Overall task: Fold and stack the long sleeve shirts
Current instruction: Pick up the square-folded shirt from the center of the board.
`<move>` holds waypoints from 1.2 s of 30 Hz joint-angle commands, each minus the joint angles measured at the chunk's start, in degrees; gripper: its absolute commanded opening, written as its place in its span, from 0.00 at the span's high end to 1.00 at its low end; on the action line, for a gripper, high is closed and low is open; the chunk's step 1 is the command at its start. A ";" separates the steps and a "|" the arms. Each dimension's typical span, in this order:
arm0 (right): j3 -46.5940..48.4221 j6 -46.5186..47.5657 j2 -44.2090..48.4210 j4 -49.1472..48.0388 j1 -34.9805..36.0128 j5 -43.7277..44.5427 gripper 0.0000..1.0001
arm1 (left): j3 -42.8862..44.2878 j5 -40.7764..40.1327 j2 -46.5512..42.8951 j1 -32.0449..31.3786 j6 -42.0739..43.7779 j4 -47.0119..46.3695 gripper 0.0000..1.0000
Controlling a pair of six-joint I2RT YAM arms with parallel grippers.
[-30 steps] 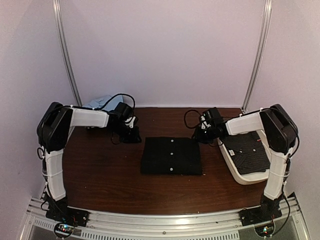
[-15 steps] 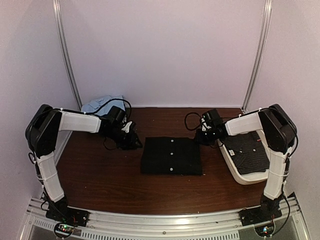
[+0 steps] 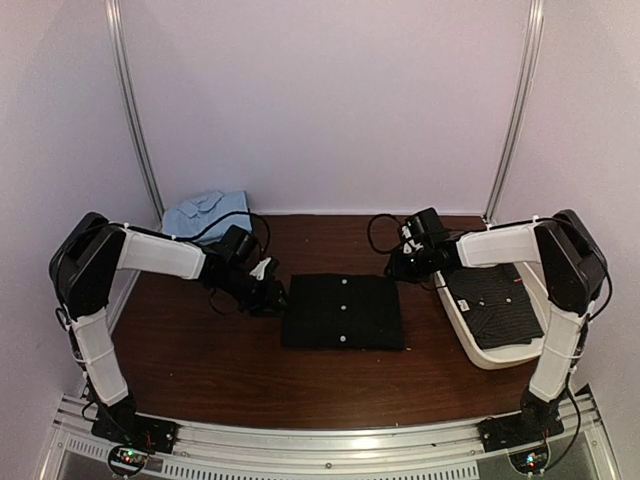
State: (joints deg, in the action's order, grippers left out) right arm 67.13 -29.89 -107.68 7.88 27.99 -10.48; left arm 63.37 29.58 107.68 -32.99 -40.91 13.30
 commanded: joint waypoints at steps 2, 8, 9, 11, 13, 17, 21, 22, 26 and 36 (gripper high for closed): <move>-0.31 0.64 4.44 0.91 1.12 1.02 0.67 | -0.73 -1.74 1.44 -2.36 -1.69 -2.19 0.54; -0.34 0.45 6.02 0.74 2.16 0.05 0.66 | -0.94 -4.16 3.89 -3.89 -3.14 -2.49 0.57; -0.35 0.49 6.15 0.73 2.35 -0.02 0.66 | -1.15 -3.99 4.18 -3.92 -3.46 -2.98 0.59; -0.36 0.45 6.24 0.69 2.69 -0.18 0.66 | -1.49 -3.72 4.66 -4.00 -4.07 -4.06 0.61; -0.34 0.49 6.16 0.82 3.00 -0.30 0.66 | -1.31 -3.37 5.21 -4.24 -4.55 -4.63 0.67; -0.34 0.47 6.00 0.82 3.54 -0.47 0.66 | -0.85 -3.15 5.57 -4.45 -5.72 -5.47 0.85; -0.25 0.53 6.11 0.97 4.11 -0.77 0.66 | -0.30 -3.74 5.06 -4.45 -6.11 -5.28 1.00; -0.24 0.61 6.15 1.07 4.29 -0.84 0.66 | -0.20 -4.15 4.64 -4.45 -6.12 -4.89 1.00; -0.40 0.62 6.31 1.52 5.19 -0.92 0.66 | 0.08 -7.90 2.01 -4.32 -4.79 -0.96 1.00; -0.56 0.33 6.15 2.47 9.35 -1.02 0.66 | -6.04 -15.28 -8.93 -1.11 1.43 8.30 1.00</move>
State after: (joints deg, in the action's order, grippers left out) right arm 67.02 -29.89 -103.28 9.47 35.24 -11.33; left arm 60.05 18.76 103.46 -35.75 -43.48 16.49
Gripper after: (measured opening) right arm 0.342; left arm 0.034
